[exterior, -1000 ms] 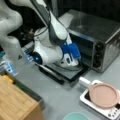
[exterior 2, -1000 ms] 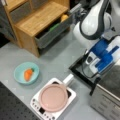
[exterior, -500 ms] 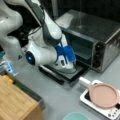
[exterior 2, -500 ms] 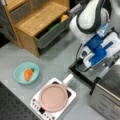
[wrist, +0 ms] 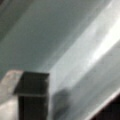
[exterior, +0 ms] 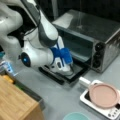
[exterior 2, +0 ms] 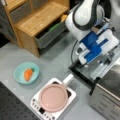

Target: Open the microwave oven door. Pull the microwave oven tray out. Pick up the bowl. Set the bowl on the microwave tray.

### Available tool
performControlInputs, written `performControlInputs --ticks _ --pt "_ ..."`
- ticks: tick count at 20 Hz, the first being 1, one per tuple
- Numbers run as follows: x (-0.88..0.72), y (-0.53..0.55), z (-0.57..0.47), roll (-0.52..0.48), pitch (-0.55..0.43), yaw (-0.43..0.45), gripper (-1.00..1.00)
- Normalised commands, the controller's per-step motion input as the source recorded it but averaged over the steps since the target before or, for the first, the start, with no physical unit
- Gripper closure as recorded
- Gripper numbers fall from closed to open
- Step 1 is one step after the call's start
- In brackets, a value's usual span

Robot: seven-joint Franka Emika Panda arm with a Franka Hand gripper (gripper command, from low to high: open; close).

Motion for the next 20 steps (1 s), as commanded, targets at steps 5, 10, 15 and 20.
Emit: performControlInputs --ticks 5,10,15,20 --pt "-0.09 -0.56 -0.25 0.006 0.057 0.166 1.00" --pt "-0.09 -0.44 -0.24 0.035 0.080 0.173 1.00" --pt "-0.09 -0.30 -0.26 0.061 0.088 0.163 1.00" --pt "-0.09 -0.29 -0.28 0.042 0.092 0.139 -1.00"
